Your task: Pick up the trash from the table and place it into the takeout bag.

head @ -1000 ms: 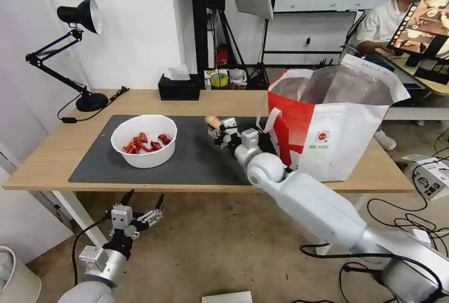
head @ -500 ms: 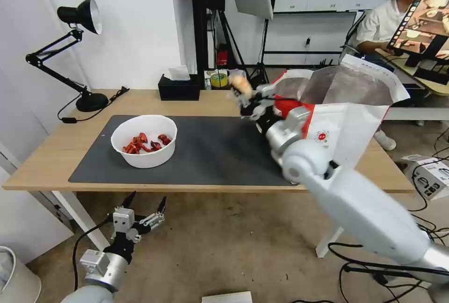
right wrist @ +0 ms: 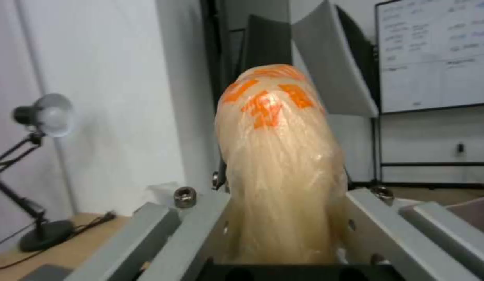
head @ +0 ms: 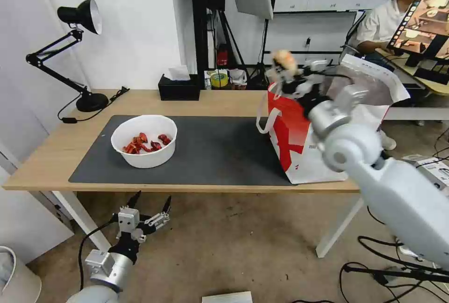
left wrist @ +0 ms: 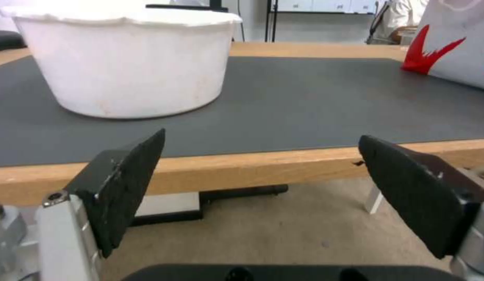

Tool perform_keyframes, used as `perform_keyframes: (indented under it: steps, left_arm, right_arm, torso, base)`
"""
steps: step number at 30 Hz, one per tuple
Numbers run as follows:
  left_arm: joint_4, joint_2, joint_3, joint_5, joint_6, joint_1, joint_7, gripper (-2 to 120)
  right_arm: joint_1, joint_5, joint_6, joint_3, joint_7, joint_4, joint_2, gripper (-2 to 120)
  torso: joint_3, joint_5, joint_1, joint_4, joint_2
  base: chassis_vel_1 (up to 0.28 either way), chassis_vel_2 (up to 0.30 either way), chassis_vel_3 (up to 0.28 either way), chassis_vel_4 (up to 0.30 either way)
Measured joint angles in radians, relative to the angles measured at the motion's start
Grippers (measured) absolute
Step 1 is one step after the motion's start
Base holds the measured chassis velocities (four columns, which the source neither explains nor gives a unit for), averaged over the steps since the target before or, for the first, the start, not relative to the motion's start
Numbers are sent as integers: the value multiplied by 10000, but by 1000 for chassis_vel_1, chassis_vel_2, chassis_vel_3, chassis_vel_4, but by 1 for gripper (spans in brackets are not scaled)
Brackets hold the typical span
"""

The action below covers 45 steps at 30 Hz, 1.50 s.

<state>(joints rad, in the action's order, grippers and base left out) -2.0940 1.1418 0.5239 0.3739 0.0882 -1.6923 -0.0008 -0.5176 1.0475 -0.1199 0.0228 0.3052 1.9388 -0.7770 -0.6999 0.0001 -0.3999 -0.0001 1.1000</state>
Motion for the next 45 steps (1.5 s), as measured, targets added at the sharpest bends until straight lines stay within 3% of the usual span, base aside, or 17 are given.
perform_keyframes:
  steps: [5,14,25,27,29,31,38,45]
  left_arm:
    - [-2,-42,-178,10,-9,167,-3,100]
    - [8,-119,-276,19,-18,249,-4,100]
    - [29,-153,-330,143,-55,282,-3,100]
    - [31,-152,-336,142,-55,286,-3,100]
    - [48,-161,-408,143,-65,348,-1,100]
    - [62,-161,-427,143,-71,374,-1,100]
    - [92,-171,-459,142,-79,404,-1,100]
    - [65,-180,-438,140,-83,387,-3,100]
  right_arm:
    - [-412,210,-27,939,35,-371,592,7]
    - [-929,163,-208,1460,-31,-601,812,7]
    - [-945,-23,-370,1483,-237,-776,726,49]
    - [-945,-24,-371,1482,-238,-780,727,49]
    - [-951,-35,-377,1470,-244,-827,728,64]
    - [-960,-37,-378,1470,-245,-829,728,68]
    - [-1055,-46,-380,1453,-245,-805,728,96]
    - [-985,-47,-383,1244,-264,-515,654,100]
  torso:
    - [0,2,0,0,0]
    - [0,1,0,1,-1]
    - [0,-2,-1,2,0]
    - [0,-1,0,2,0]
    - [-1,-1,0,2,-1]
    - [0,-1,0,1,-1]
    - [-1,-1,-1,1,-1]
    - [0,-1,-1,1,-1]
  base:
    - [0,0,0,0]
    - [0,0,0,0]
    - [0,0,0,0]
    - [0,0,0,0]
    - [0,0,0,0]
    - [0,0,0,0]
    - [0,0,0,0]
    - [0,0,0,0]
